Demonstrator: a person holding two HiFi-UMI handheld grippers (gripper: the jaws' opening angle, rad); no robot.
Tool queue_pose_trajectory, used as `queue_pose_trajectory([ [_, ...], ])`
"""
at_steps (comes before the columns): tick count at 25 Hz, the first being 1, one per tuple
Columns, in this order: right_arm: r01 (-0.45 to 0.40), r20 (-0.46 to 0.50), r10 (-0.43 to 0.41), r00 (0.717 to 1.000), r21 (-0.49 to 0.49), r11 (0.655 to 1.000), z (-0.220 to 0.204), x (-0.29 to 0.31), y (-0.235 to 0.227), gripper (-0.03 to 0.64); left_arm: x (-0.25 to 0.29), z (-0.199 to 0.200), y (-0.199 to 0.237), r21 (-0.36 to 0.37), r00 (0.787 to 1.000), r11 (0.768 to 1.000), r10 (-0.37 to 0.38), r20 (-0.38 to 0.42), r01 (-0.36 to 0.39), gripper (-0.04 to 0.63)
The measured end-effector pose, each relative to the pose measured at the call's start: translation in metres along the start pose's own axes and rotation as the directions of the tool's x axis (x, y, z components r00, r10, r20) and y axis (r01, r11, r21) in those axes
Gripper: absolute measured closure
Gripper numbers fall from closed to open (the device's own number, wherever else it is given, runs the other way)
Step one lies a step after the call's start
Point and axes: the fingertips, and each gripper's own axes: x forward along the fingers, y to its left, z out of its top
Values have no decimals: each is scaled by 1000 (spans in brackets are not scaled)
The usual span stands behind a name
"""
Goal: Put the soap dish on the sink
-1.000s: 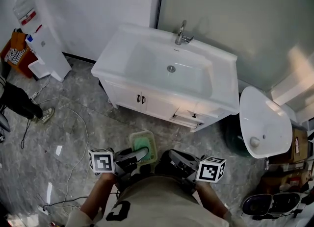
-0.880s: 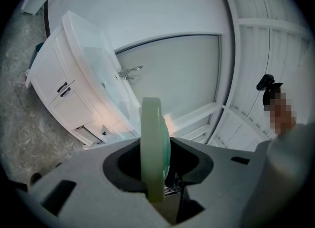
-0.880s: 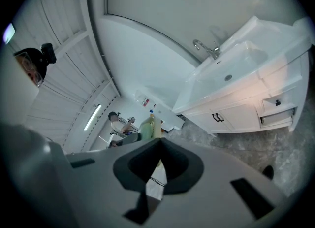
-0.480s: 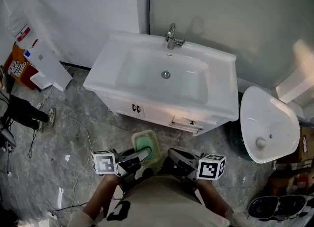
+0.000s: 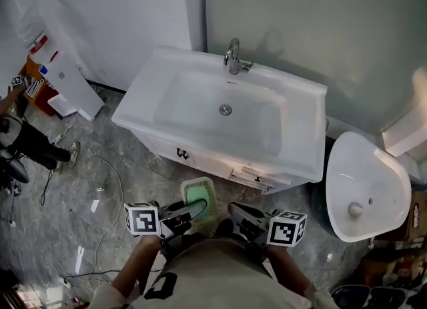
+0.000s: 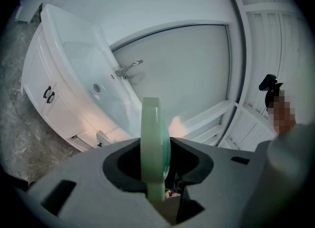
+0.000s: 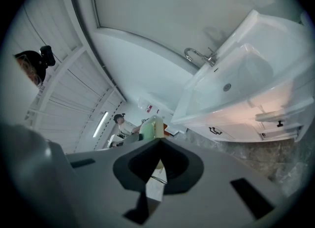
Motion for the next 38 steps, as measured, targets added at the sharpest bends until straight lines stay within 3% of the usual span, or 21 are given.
queue_pose_trajectory([
  [9,-42,-73,41,997,-13,999,15,2,-11,607,16,14,9,-26,998,998,55,44,-54,453],
  [16,19,-37,-19,999,-16,1000,38,18,-23,607,18,41,25,-24,1000,1000,12,25,-11,453],
  [22,62,7,-62,998,-26,998,63,62,-17,607,3,84,43,-18,999,999,-31,-20,31,453],
  [26,86,-15,-87,996,-40,995,67,103,-8,607,-16,119,58,-9,998,999,-47,-47,47,454],
  [38,147,-30,-148,989,-32,989,71,207,11,607,-84,192,111,-3,997,998,-61,-50,61,453],
])
